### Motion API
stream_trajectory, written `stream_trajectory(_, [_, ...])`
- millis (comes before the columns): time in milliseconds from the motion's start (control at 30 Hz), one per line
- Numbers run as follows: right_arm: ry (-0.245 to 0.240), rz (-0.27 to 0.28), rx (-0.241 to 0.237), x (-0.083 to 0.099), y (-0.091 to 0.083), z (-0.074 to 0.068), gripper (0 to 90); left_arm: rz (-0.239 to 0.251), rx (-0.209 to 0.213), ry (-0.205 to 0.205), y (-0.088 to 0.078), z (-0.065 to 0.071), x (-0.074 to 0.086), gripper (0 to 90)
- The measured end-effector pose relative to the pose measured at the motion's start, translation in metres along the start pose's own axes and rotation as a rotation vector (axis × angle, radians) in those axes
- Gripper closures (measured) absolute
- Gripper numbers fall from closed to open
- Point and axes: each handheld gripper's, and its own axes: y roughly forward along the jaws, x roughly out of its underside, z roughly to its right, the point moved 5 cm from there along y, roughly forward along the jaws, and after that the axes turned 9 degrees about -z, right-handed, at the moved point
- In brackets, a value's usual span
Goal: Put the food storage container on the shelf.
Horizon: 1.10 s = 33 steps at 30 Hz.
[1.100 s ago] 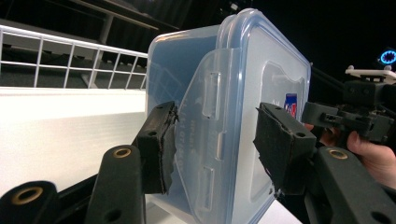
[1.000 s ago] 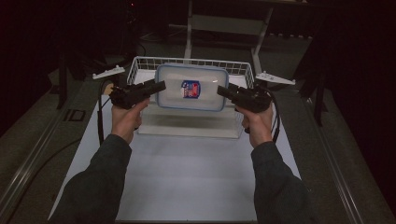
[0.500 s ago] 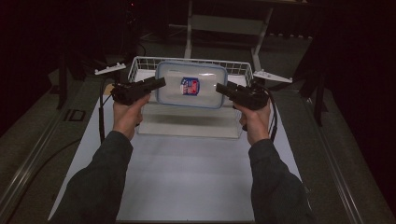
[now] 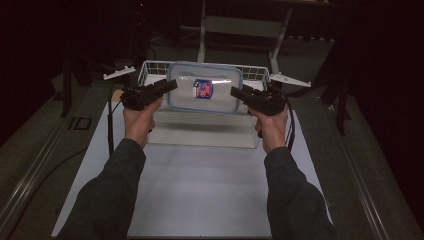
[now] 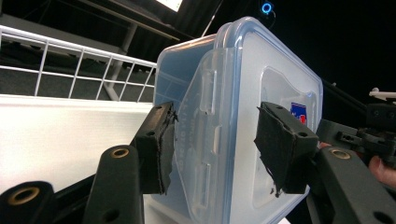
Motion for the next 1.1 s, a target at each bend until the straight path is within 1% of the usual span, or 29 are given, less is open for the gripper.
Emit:
stream_trajectory(133, [0.007,-0.001,0.028,-0.001,0.002,0.001,48.8,0.007,-0.007,-0.001,0.002,-0.001,0.0,47.7])
stream_trajectory(167, [-0.004,-0.014,0.044,-0.001,0.004,0.002,51.8,0.0,-0.028,0.005,0.003,-0.002,0.0,47.4])
stream_trajectory(200, [-0.014,-0.03,0.053,0.001,0.005,0.002,49.6,0.0,-0.028,0.005,0.003,-0.002,0.0,46.6])
stream_trajectory(233, [-0.019,-0.061,0.067,0.004,0.009,0.003,45.8,-0.003,-0.035,-0.013,0.006,-0.006,0.001,46.2])
stream_trajectory(267, [-0.031,-0.085,0.084,0.008,0.014,0.003,41.2,0.004,-0.038,-0.034,0.007,-0.01,0.001,45.4])
stream_trajectory(300, [-0.01,-0.07,0.082,0.009,0.016,0.003,41.1,0.011,-0.037,-0.045,0.007,-0.013,0.001,46.5])
stream_trajectory(333, [0.026,-0.054,0.061,0.009,0.017,0.004,40.3,0.008,-0.043,-0.043,0.008,-0.014,0.0,49.4])
stream_trajectory(367, [0.048,-0.037,0.055,0.008,0.018,0.005,39.5,0.005,-0.047,-0.037,0.009,-0.015,0.0,53.2])
stream_trajectory(400, [0.082,-0.029,0.043,0.007,0.02,0.007,39.4,0.003,-0.058,-0.034,0.011,-0.014,-0.001,53.6])
stream_trajectory(433, [0.102,-0.022,0.036,0.007,0.021,0.008,39.2,0.0,-0.072,-0.027,0.012,-0.014,-0.002,53.7])
stream_trajectory(467, [0.109,-0.015,0.038,0.007,0.021,0.009,38.2,-0.005,-0.088,-0.018,0.013,-0.013,-0.003,53.8])
stream_trajectory(500, [0.098,-0.004,0.048,0.006,0.022,0.009,37.4,-0.012,-0.102,-0.012,0.014,-0.012,-0.004,53.7])
stream_trajectory(533, [0.098,-0.004,0.048,0.006,0.022,0.009,37.4,-0.012,-0.102,-0.012,0.014,-0.012,-0.004,53.6])
stream_trajectory(567, [0.093,0.006,0.07,0.004,0.023,0.009,35.6,-0.017,-0.123,-0.015,0.016,-0.011,-0.003,52.8])
stream_trajectory(633, [0.093,0.012,0.092,0.002,0.022,0.01,35.8,-0.014,-0.125,-0.022,0.015,-0.011,-0.003,53.0])
stream_trajectory(733, [0.056,0.012,0.133,0.002,0.018,0.008,35.6,-0.018,-0.126,-0.021,0.011,-0.012,-0.002,51.9])
stream_trajectory(867, [-0.026,-0.006,0.179,0.001,0.008,0.002,35.7,-0.018,-0.125,-0.01,0.005,-0.013,-0.003,51.1])
stream_trajectory(933, [-0.074,-0.028,0.192,0.001,0.003,-0.002,36.9,-0.021,-0.118,0.012,-0.003,-0.01,-0.004,51.1])
stream_trajectory(1000, [-0.133,-0.068,0.204,0.002,-0.002,-0.006,39.3,-0.029,-0.117,0.042,-0.009,-0.006,-0.004,50.8])
stream_trajectory(1100, [-0.227,-0.13,0.218,0.007,-0.008,-0.015,39.4,-0.056,-0.128,0.091,-0.016,0.0,-0.003,48.9])
